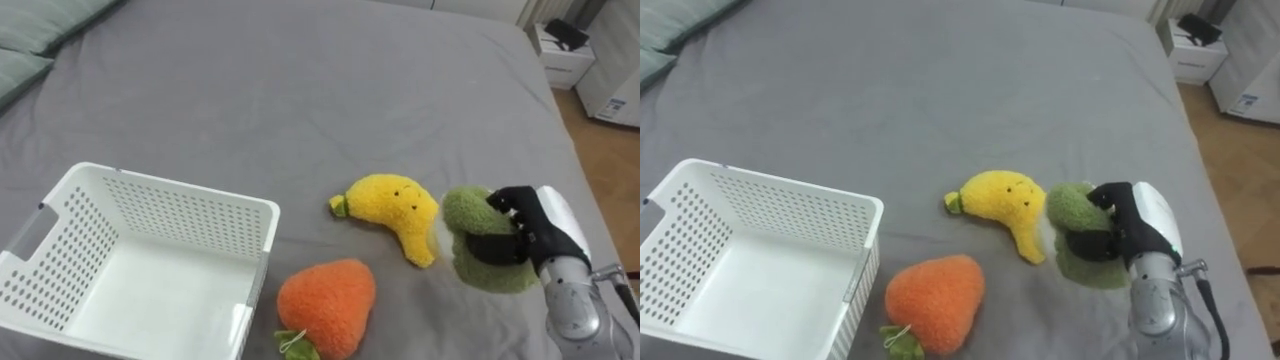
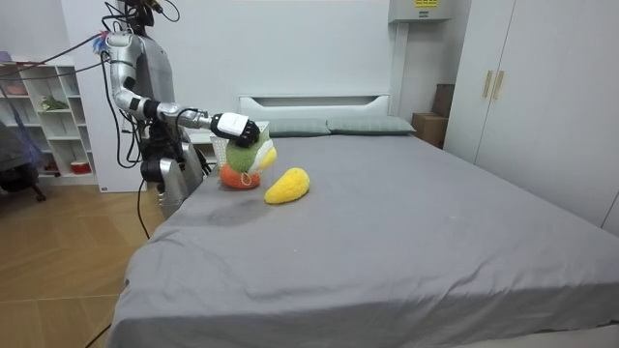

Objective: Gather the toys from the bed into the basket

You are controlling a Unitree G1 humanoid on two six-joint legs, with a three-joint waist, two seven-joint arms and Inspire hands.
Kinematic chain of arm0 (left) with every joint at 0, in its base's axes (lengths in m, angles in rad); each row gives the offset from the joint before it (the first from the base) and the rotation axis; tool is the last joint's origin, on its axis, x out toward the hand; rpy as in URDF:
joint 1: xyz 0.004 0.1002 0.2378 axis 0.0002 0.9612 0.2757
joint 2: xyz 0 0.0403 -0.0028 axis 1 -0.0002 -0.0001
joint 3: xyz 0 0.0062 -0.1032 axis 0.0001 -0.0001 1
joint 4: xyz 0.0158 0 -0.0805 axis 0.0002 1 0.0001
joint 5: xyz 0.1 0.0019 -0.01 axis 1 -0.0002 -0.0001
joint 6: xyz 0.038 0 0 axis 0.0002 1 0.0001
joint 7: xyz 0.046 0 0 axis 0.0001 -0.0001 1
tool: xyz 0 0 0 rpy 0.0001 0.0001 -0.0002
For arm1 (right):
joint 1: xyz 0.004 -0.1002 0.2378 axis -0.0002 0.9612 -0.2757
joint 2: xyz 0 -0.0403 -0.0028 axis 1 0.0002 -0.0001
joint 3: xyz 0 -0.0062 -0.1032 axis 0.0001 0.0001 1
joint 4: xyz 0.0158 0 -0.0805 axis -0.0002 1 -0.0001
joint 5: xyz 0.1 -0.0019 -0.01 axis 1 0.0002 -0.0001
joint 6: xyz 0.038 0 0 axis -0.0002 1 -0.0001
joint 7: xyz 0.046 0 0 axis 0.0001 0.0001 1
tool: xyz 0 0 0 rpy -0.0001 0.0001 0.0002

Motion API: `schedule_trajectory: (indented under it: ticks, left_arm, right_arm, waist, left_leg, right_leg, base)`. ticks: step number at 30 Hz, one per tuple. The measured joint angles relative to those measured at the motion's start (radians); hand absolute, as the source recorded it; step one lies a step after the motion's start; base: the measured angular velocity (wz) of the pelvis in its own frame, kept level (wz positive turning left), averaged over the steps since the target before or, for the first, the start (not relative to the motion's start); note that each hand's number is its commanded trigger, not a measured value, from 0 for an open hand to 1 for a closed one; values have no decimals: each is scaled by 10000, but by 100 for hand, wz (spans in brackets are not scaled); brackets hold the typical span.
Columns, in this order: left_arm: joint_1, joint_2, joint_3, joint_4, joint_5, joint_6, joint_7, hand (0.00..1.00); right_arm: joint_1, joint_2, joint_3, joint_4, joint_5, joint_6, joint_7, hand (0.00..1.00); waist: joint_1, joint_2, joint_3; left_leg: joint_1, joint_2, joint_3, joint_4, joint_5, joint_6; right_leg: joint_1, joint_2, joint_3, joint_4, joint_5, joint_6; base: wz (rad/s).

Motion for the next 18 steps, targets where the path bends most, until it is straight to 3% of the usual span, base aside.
schedule_trajectory:
  ticks: [5, 12, 15, 18]
  left_arm:
    - [-121, -30, -5, 38, -367, -12, 24, 0]
    - [-159, -46, -16, 36, -728, -74, 187, 0]
    - [-188, -42, -16, 36, -728, -81, 179, 0]
    - [-240, -44, -14, 33, -714, -87, 179, 0]
  right_arm:
    - [-18, 2, 35, -893, 27, -1, 119, 100]
    - [-210, -1, 46, -1793, 39, 163, 643, 100]
    - [-466, -42, 66, -2065, 108, 241, 810, 100]
    - [-696, -62, 255, -2315, 277, 419, 1008, 100]
  waist:
    - [116, -36, -5]
    - [176, 161, 65]
    - [250, 255, 20]
    - [392, 191, -13]
  left_leg:
    - [51, 0, 69, -46, 4, 8]
    - [26, -6, 72, -62, 18, 29]
    - [38, -7, 74, -85, 22, 30]
    - [48, -5, 71, -123, 44, 26]
  right_leg:
    - [1, 60, 117, 12, 12, 14]
    - [-29, 50, 137, 55, 22, 22]
    - [-37, 45, 95, 57, 22, 22]
    - [-43, 51, 156, 56, 22, 21]
  base:
    - [-4]
    - [0]
    - [0]
    - [0]
